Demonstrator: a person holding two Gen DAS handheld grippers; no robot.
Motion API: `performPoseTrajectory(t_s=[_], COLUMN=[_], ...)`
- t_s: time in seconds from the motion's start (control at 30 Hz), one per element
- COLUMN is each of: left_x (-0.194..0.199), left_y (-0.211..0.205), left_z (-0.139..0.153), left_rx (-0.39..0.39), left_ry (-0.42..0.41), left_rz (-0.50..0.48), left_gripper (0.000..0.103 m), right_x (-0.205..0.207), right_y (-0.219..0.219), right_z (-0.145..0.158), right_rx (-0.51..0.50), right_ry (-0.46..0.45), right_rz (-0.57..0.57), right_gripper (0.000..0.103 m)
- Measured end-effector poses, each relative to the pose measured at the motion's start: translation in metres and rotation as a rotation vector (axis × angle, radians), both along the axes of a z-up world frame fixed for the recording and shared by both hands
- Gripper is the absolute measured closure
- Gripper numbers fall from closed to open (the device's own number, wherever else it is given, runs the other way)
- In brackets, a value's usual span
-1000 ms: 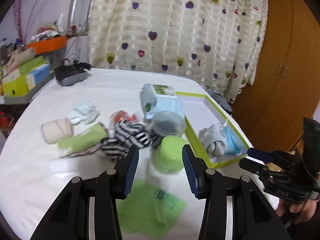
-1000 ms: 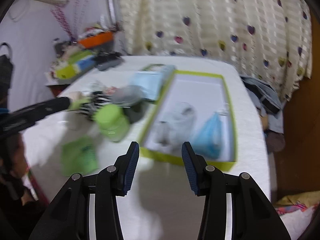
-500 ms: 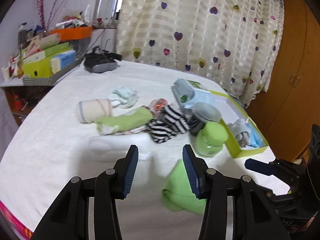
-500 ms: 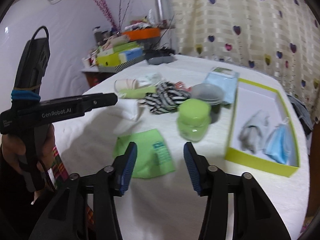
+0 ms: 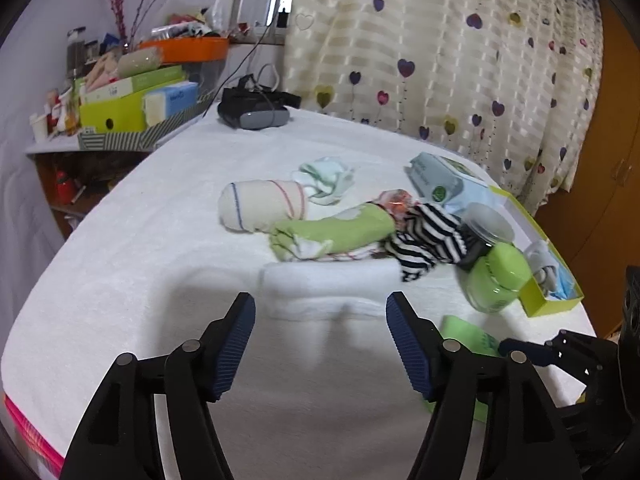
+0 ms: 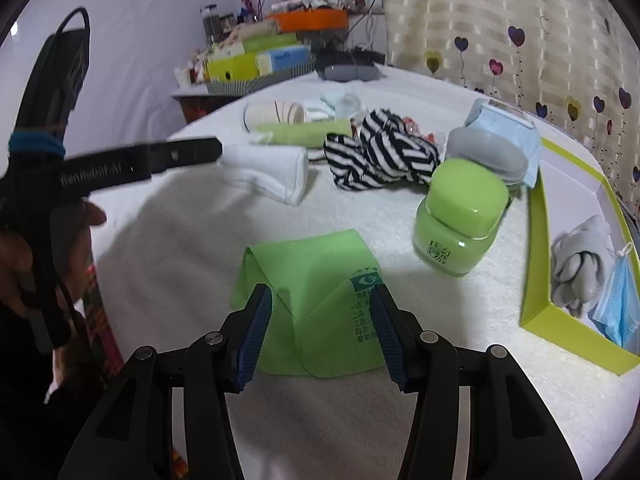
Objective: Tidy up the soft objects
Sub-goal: 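Grasp the green cloth with the right tool while the left tool grasps the white towel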
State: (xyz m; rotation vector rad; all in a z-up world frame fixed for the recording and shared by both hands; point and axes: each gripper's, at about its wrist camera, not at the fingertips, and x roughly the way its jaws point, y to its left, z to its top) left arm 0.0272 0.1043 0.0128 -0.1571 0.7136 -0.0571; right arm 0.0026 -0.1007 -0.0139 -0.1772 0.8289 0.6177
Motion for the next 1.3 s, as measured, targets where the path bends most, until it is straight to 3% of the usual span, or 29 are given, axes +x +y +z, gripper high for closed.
performPoseTrajectory(t_s=[0.23, 0.43, 0.5, 0.63, 0.7, 0.83, 1.0, 1.07, 1.1, 1.3], left_x=[0.039, 0.064, 0.062, 0.047, 0.035, 0.018, 0.02, 0.027, 0.028, 0.047], left_y=[0.008, 0.015, 0.013, 0.008, 0.004, -0.008, -0.005, -0.005, -0.006, -0.03], left_z=[-0.014, -0.031, -0.031, -0.028, -0.026, -0.018, -0.01, -0.01, -0.011, -0.023], left_rx=[0.051, -0.048, -0.058, -0.105, -0.125, -0.049, 0.026, 0.04, 0.052, 0.094], left_ry=[0.013, 0.089, 0.092, 0.097, 0.093, 0.047, 0.003, 0.012, 0.016, 0.086], left_rz=[-0.062, -0.147, -0.168, -0.234, -0.285, -0.323, -0.282, -0.285, -0.297, -0.395], left_gripper=[0.032, 0.032, 0.032, 0.032, 0.032, 0.032, 0.032, 0.032, 0.032, 0.032], right_x=[0.004, 0.012, 0.013, 0.013, 0.013, 0.013, 0.011, 0.007, 0.006, 0.003], right_y=[0.008, 0.002, 0.002, -0.001, -0.003, -0.003, -0.001, 0.002, 0.003, 0.015], right_z=[-0.009, -0.009, -0.009, -0.007, -0.006, -0.005, -0.001, 0.001, 0.002, -0.001], right_rx=[-0.056, -0.023, -0.021, -0.015, -0.008, 0.019, 0.01, 0.014, 0.015, -0.046], right_ry=[-0.001, 0.03, 0.029, 0.027, 0.029, 0.038, 0.009, -0.008, -0.013, -0.037], right_rz=[0.02, -0.005, -0.011, -0.017, -0.017, -0.007, -0.001, 0.024, 0.033, 0.096], right_gripper=[0.051, 0.051, 0.055, 0.072, 0.074, 0.074, 0.073, 0.055, 0.052, 0.052])
